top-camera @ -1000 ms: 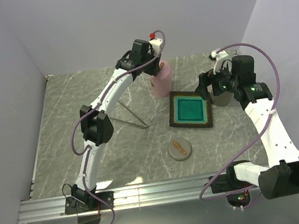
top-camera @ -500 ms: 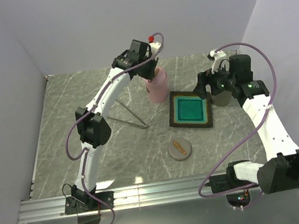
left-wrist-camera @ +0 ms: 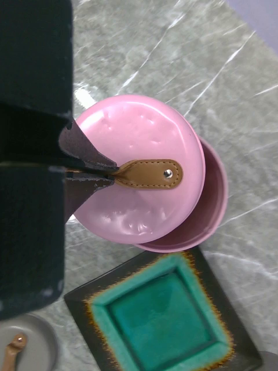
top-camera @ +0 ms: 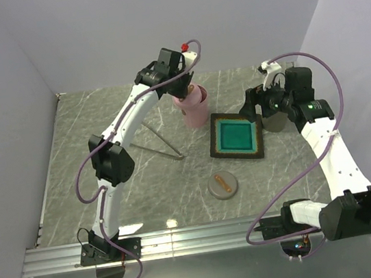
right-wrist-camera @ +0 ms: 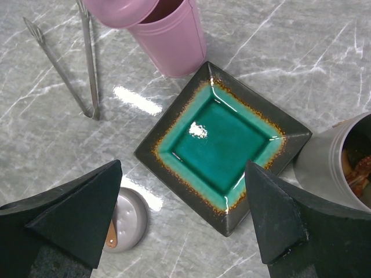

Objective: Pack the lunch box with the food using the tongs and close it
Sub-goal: Put the lid back on the lunch box

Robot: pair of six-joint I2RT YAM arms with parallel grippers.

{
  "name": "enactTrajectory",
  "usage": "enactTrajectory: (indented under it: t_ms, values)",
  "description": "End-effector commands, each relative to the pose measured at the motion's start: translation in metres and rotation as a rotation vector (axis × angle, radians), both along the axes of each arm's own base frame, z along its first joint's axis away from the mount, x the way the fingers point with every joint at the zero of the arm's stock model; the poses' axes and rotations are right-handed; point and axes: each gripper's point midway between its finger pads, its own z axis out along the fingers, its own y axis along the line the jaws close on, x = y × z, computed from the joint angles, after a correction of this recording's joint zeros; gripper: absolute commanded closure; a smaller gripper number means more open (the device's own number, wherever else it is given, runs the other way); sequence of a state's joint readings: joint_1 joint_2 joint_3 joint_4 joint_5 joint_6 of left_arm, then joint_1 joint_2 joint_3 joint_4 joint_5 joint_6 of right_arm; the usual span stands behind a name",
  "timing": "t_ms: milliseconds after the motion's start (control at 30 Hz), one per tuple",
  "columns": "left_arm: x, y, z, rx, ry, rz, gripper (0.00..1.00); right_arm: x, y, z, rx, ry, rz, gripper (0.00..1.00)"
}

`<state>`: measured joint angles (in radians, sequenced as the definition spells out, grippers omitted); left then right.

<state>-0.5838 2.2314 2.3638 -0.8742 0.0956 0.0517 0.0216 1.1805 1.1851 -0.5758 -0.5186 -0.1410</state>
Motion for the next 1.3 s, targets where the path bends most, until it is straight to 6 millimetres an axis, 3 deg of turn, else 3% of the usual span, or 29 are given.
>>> enactTrajectory:
  t_ms: [0, 467, 833, 1100, 1200, 1267]
  values:
    - [0.009, -0.002, 0.068, -0.086, -0.178, 0.002, 1.00, 0.002, -0.002, 0.016, 0.011, -0.066, -0.007, 0.07]
    - [0.019, -0.029, 0.036, -0.131, -0.121, -0.058, 1.00, -0.001, -0.005, 0.006, 0.001, -0.048, -0.010, 0.07]
    - [0.022, -0.036, 0.013, -0.128, -0.079, -0.069, 1.00, -0.002, -0.004, -0.001, 0.003, -0.034, -0.002, 0.07]
    - [0.020, -0.035, -0.014, -0.090, -0.025, -0.081, 1.00, -0.004, -0.003, -0.006, 0.004, -0.022, 0.004, 0.08]
    - [0.019, -0.034, -0.023, -0.074, -0.009, -0.084, 0.93, -0.004, -0.002, -0.009, 0.006, -0.012, 0.006, 0.08]
    - [0.018, -0.036, -0.018, -0.087, -0.017, -0.093, 0.85, -0.003, -0.002, -0.010, 0.013, -0.013, 0.003, 0.08]
